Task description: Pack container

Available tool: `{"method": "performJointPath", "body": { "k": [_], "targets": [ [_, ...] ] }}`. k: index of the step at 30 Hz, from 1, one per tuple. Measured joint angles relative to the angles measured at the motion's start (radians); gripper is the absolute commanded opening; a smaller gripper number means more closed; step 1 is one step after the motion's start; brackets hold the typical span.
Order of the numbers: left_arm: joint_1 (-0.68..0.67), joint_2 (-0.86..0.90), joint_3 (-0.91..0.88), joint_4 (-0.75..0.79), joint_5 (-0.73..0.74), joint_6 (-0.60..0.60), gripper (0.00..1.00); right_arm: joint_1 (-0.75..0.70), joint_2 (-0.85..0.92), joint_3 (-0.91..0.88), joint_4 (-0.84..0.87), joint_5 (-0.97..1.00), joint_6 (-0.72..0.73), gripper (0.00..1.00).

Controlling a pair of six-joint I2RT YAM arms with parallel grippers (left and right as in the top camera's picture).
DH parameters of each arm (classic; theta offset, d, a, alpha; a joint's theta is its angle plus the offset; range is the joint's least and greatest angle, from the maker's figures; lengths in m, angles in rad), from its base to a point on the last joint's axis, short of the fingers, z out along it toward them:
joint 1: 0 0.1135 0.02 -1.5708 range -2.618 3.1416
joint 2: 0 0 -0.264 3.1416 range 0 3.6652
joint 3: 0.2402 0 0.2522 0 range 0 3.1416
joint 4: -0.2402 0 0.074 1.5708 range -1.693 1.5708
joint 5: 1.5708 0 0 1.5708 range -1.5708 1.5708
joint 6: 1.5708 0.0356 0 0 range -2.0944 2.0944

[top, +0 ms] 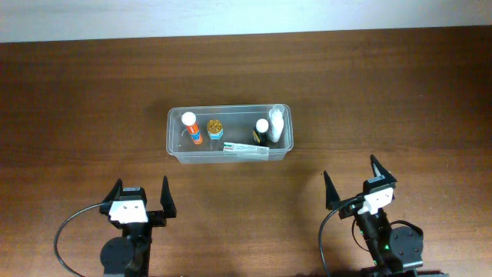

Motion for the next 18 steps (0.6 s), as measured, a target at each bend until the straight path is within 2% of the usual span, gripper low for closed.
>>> {"method": "performJointPath", "body": {
  "k": [5,18],
  "targets": [
    [0.0,0.0,0.0,0.0,0.0,0.0,0.99,0.0,-0.04,-0.029,-0.092,-0.003,0.001,0.98],
    [0.0,0.0,0.0,0.0,0.0,0.0,0.99,0.0,-0.056,-0.029,-0.092,-0.003,0.001,0.98]
  ]
}}
